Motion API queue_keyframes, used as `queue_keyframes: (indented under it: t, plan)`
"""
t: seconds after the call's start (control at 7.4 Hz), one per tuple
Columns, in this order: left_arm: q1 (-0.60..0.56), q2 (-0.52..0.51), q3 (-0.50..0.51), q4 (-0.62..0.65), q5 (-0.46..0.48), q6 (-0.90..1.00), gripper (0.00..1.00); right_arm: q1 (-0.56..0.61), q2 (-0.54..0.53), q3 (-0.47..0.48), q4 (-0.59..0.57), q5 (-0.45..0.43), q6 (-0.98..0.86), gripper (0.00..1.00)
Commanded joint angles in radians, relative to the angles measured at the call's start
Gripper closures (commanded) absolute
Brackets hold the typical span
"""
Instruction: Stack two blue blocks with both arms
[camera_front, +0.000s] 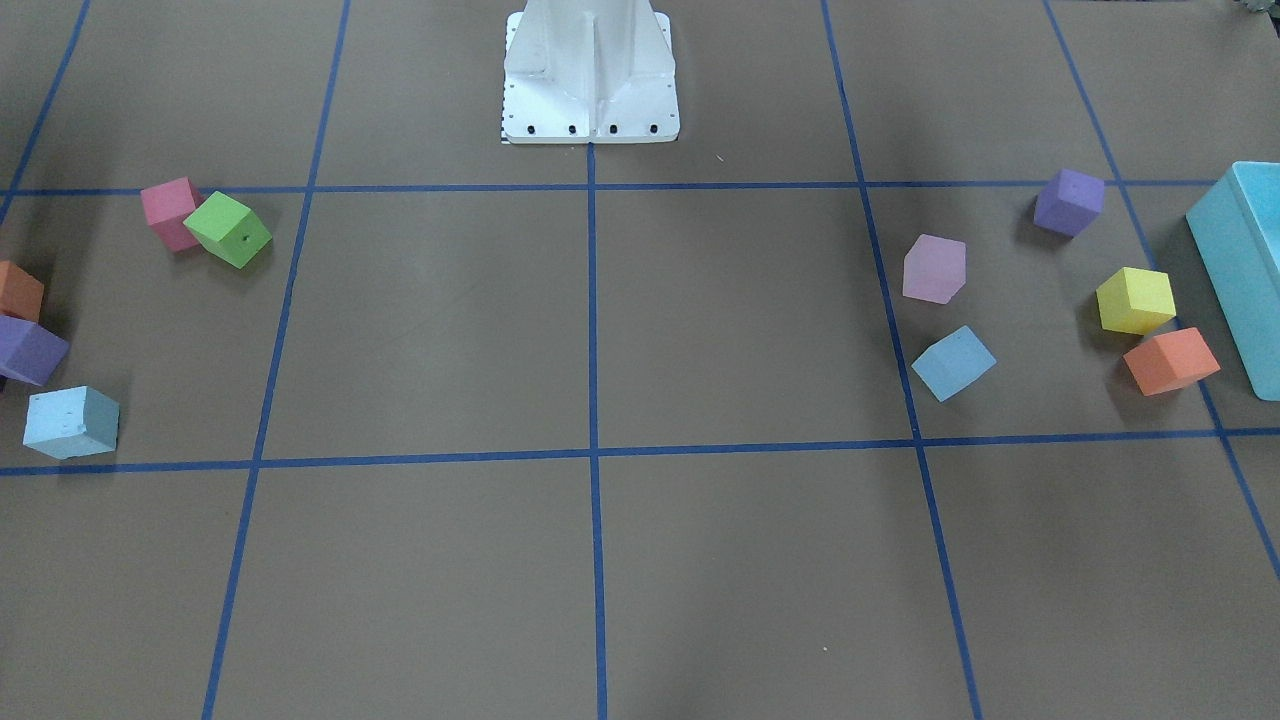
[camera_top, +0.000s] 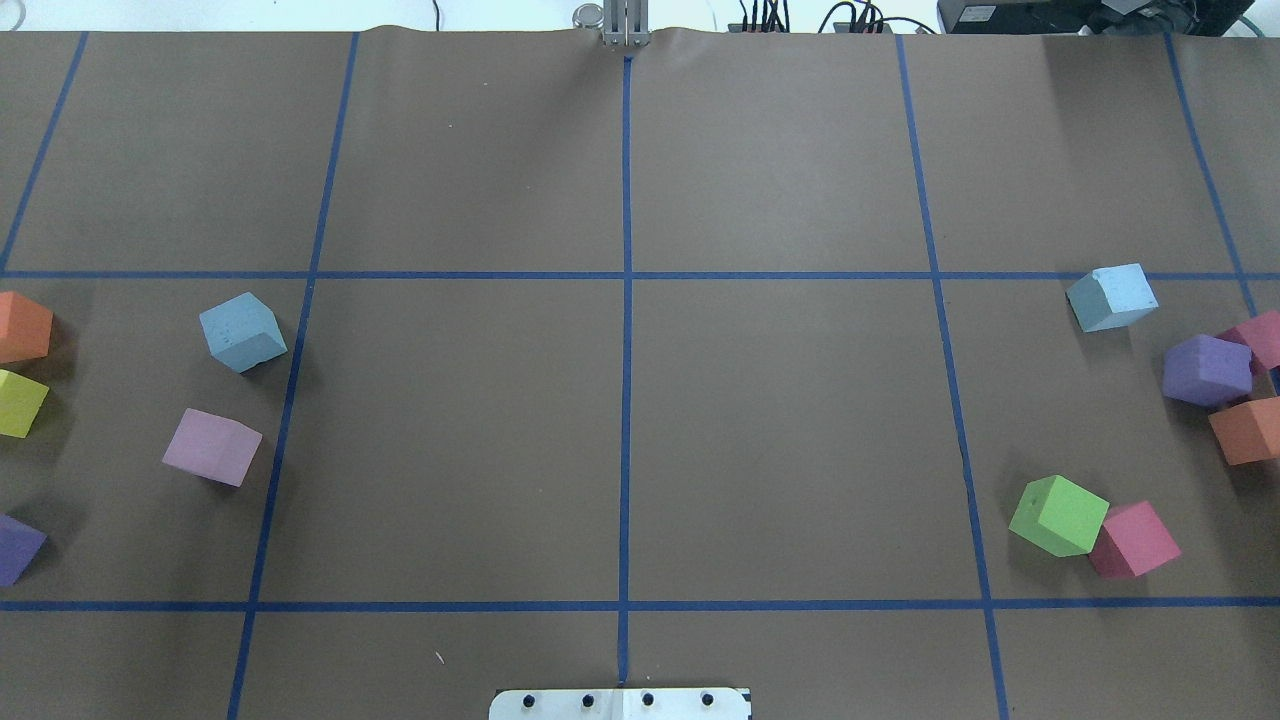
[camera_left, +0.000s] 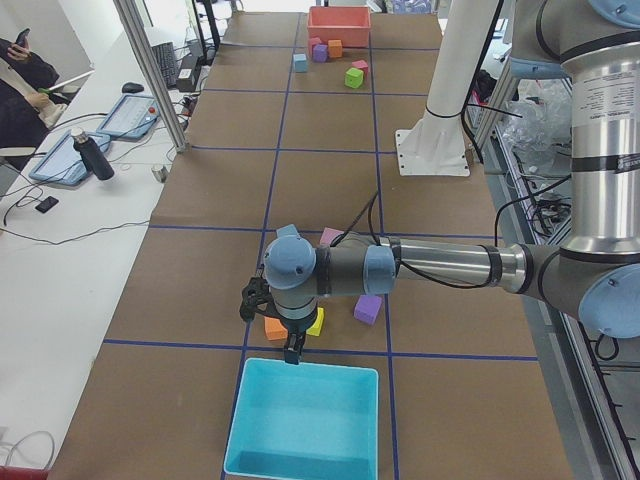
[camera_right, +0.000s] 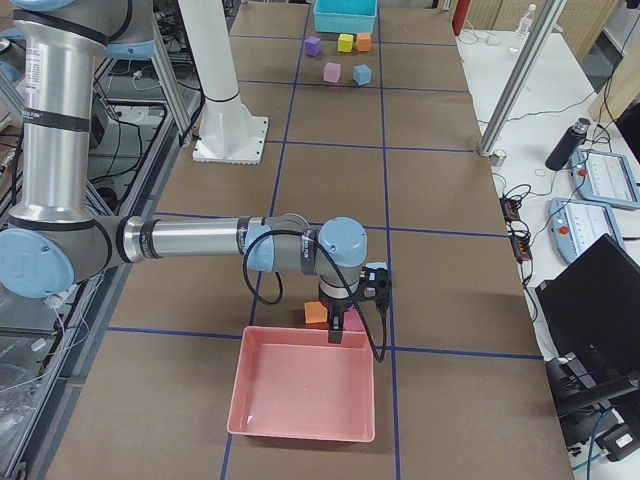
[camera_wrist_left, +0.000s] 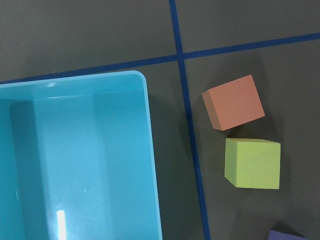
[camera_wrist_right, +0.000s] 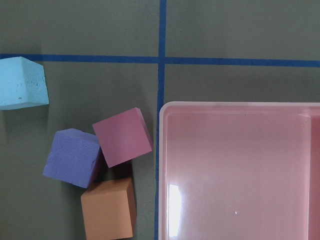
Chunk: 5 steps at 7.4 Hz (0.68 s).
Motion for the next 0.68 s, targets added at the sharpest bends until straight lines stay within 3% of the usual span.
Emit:
queue_keyframes:
  t: [0.0,0.41,0.54]
  plan:
    - [0.000,0.008,0.000,-0.070,0.005,-0.003,0.02,0.000,0.001,0.001,0.000,0.000,0.001,0.00]
    - [0.000,-0.031,0.005,-0.116,0.009,0.006,0.02,-0.018,0.004,0.016,0.035,0.023,0.002,0.00]
    - [0.000,-0.026,0.006,-0.117,0.009,0.006,0.02,-0.081,0.011,0.013,0.070,0.020,0.033,0.00]
